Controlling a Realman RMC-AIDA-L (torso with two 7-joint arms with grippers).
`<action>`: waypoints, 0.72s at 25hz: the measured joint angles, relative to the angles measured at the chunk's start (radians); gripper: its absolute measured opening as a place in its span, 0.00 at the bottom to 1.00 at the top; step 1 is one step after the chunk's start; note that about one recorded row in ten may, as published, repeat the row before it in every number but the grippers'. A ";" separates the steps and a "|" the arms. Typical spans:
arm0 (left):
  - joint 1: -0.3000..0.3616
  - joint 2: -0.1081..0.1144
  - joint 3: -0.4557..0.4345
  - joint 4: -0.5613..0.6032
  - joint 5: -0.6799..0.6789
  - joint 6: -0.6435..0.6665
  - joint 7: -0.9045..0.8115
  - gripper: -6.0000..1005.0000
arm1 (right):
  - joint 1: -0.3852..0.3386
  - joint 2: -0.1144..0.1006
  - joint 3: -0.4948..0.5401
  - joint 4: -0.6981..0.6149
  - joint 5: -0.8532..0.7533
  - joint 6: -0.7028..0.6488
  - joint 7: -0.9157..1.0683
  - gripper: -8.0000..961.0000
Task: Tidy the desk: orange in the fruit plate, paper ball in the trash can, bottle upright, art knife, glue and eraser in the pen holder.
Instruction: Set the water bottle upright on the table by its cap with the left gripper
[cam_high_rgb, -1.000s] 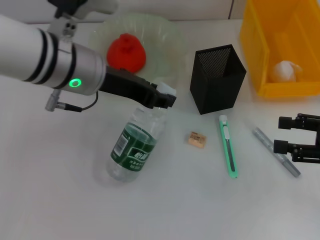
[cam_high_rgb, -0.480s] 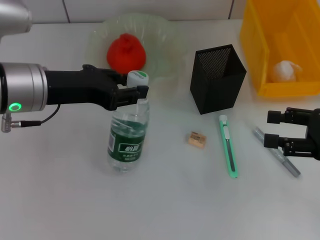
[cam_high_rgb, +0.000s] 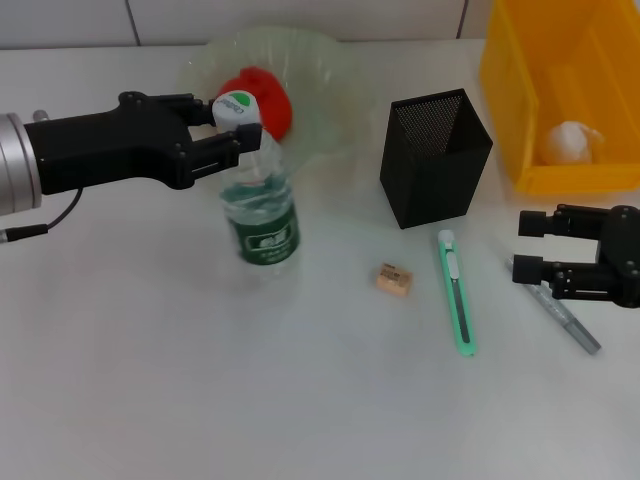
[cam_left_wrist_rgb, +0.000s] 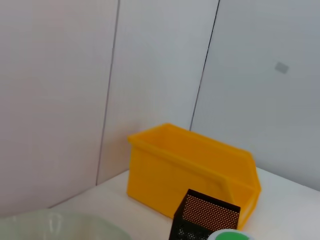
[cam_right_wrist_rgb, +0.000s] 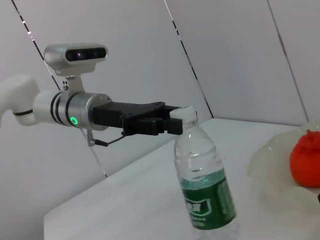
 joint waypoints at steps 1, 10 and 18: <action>0.000 0.000 0.000 0.000 0.000 0.000 0.000 0.46 | 0.001 0.002 0.000 0.000 0.000 0.001 0.001 0.77; -0.013 0.000 -0.040 -0.098 -0.074 0.002 0.129 0.46 | 0.014 0.025 0.000 0.002 0.000 0.008 0.008 0.77; -0.099 0.004 -0.227 -0.473 -0.180 0.024 0.461 0.46 | 0.026 0.036 0.000 0.003 0.000 0.014 0.014 0.77</action>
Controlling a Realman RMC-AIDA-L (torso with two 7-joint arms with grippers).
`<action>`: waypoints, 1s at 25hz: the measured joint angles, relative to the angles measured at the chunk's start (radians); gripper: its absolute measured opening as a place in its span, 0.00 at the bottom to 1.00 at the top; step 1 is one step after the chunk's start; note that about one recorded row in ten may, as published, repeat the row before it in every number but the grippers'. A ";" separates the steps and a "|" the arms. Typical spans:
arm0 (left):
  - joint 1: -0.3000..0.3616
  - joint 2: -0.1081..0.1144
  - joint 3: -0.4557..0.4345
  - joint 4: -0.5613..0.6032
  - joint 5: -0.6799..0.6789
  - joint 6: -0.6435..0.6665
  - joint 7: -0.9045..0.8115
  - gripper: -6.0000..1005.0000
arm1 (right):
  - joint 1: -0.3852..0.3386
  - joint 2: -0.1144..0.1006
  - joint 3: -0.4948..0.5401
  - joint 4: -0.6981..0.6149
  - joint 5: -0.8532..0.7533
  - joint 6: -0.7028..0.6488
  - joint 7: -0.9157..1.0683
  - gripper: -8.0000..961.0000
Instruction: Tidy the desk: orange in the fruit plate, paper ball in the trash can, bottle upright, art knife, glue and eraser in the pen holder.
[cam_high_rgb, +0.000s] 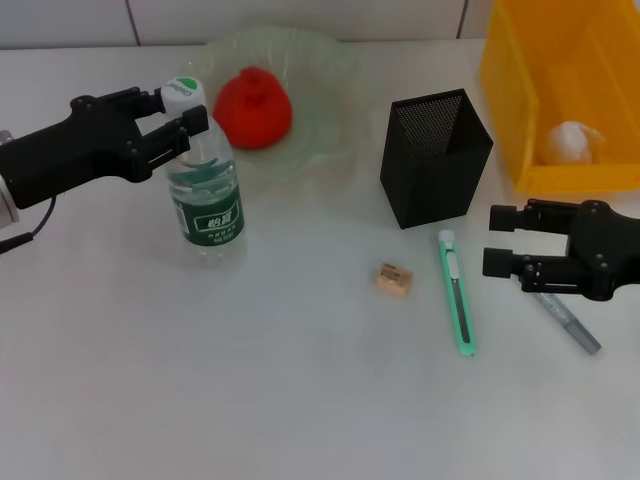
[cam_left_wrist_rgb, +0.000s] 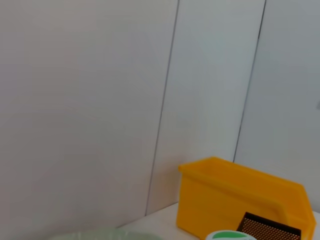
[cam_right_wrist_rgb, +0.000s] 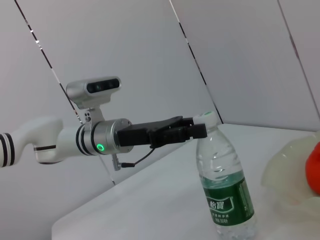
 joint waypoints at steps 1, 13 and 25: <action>0.000 0.000 0.000 0.000 0.000 0.000 0.000 0.47 | 0.001 0.001 0.000 0.001 0.000 0.002 0.000 0.77; -0.016 -0.002 -0.021 -0.077 -0.038 0.023 0.040 0.47 | 0.030 -0.002 -0.001 0.026 0.000 0.019 -0.002 0.77; 0.013 -0.001 -0.201 -0.081 -0.060 0.341 0.176 0.80 | 0.052 -0.003 0.000 0.026 0.000 0.020 -0.004 0.77</action>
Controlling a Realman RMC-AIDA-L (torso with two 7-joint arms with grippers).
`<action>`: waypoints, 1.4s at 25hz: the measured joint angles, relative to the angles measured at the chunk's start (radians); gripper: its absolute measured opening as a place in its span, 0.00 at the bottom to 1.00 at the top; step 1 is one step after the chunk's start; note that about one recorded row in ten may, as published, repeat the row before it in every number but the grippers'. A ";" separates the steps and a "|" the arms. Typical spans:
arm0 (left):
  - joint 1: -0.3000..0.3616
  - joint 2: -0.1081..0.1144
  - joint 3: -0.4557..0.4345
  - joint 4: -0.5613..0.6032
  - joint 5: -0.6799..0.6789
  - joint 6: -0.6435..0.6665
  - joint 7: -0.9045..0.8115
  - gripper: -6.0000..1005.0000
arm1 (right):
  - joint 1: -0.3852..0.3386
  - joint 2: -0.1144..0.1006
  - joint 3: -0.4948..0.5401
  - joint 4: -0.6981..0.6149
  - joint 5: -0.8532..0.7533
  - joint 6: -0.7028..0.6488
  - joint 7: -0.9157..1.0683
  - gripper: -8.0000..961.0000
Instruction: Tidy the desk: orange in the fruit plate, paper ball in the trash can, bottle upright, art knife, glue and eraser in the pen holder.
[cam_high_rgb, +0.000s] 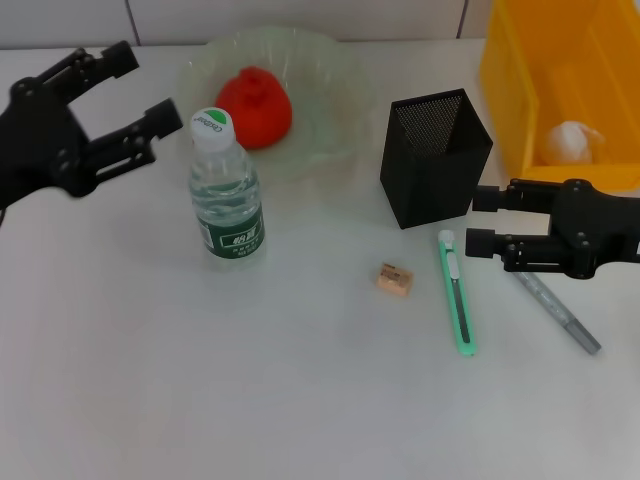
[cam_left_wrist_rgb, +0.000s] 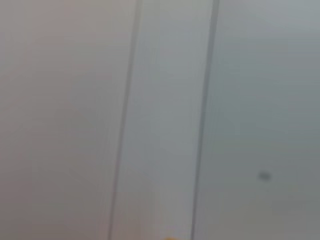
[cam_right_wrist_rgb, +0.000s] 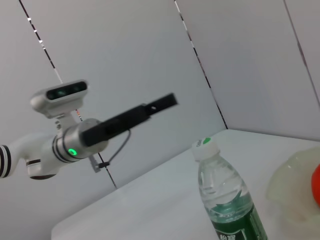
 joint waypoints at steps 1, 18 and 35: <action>0.006 0.006 -0.025 -0.003 -0.002 0.078 0.024 0.83 | 0.002 0.000 0.000 0.000 0.000 -0.001 0.001 0.77; 0.018 0.001 0.123 -0.179 0.213 0.276 0.067 0.83 | 0.059 -0.017 -0.011 -0.067 0.006 -0.052 0.021 0.77; 0.002 -0.005 0.125 -0.267 0.245 0.203 0.140 0.83 | 0.099 -0.057 -0.158 -0.190 -0.016 -0.092 0.216 0.77</action>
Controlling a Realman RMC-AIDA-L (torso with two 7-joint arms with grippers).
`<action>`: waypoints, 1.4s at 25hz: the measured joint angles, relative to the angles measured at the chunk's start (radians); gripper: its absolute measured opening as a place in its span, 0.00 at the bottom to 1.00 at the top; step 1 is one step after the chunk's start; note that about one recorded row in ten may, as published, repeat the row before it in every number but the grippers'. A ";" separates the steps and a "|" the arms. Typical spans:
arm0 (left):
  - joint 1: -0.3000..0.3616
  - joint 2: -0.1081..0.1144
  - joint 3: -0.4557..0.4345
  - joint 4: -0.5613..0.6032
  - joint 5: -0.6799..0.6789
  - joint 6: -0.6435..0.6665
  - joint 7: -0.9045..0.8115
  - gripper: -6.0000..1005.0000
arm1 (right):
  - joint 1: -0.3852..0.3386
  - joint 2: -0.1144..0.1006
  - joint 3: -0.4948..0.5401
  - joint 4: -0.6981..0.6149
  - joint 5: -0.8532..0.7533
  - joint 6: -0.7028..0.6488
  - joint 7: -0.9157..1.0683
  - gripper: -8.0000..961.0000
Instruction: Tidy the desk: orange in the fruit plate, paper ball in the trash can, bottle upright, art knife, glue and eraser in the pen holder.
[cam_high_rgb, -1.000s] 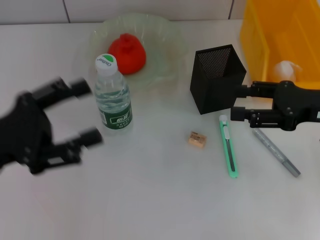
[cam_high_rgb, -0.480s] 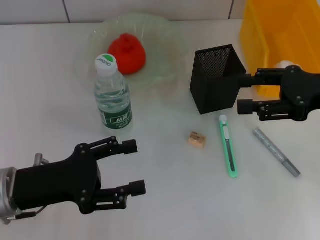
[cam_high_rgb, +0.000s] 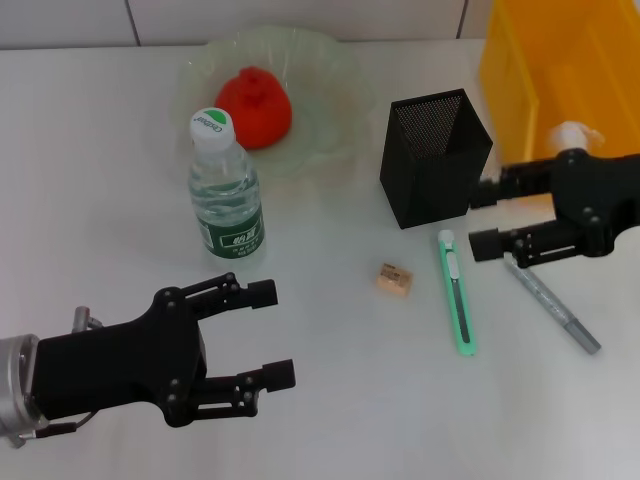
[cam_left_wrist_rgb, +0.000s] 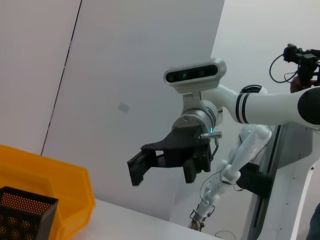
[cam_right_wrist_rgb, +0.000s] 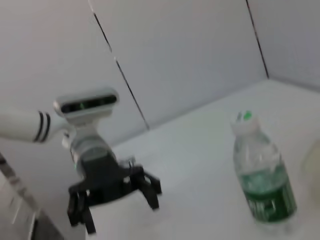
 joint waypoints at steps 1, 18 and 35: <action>-0.001 0.000 0.000 0.000 0.000 -0.001 0.000 0.83 | 0.008 -0.004 -0.047 -0.082 -0.056 0.002 0.105 0.77; -0.033 0.006 0.000 0.010 0.069 -0.038 -0.007 0.83 | 0.149 0.087 -0.282 -0.371 -0.590 0.117 0.723 0.77; -0.064 0.008 0.000 0.017 0.107 -0.060 0.015 0.83 | 0.218 0.090 -0.512 -0.291 -0.644 0.250 0.969 0.77</action>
